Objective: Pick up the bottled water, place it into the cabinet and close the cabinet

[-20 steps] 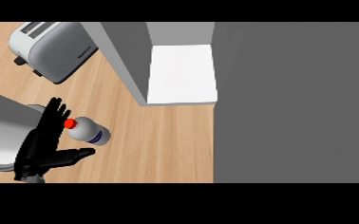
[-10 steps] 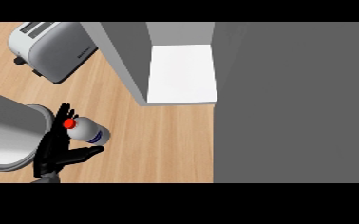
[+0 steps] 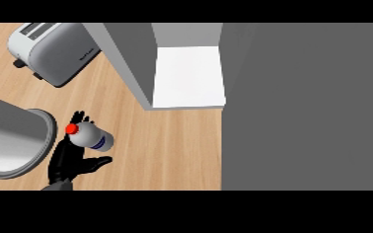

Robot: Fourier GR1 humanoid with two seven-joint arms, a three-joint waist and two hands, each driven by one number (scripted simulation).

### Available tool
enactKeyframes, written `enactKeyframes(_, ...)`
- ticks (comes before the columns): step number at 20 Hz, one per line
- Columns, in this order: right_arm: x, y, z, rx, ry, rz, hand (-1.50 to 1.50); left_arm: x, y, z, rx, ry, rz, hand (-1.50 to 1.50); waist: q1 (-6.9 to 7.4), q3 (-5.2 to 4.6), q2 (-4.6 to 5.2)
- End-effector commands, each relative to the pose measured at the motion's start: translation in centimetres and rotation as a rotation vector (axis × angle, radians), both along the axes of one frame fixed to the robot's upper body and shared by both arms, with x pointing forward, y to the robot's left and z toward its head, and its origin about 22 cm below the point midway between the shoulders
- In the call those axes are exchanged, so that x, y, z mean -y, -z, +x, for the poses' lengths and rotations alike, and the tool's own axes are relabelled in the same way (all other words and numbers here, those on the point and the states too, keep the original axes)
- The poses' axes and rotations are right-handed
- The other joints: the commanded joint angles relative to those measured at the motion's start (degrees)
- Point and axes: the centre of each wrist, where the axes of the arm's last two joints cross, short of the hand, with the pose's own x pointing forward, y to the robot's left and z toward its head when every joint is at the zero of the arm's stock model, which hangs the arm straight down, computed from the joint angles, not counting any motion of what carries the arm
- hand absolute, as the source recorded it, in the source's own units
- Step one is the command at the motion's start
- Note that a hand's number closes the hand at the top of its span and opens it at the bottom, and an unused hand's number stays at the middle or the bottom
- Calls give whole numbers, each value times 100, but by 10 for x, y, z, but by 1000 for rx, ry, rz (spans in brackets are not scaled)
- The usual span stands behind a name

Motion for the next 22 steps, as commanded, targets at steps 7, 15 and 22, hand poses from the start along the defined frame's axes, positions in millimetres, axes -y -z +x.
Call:
enactKeyframes(7, -12, -39, -9, 79, -17, 44, -150, 11, 10, 20, 66, 36, -215, 150, 83, 6, 3)
enactKeyframes(15, -4, -41, -10, 79, -14, 27, -150, 3, 13, 17, 155, 46, -211, 150, 118, 13, -6)
enactKeyframes(22, -5, -44, -19, 80, 2, 24, -150, 6, 9, 16, 263, -9, -127, 150, 103, 14, -18)
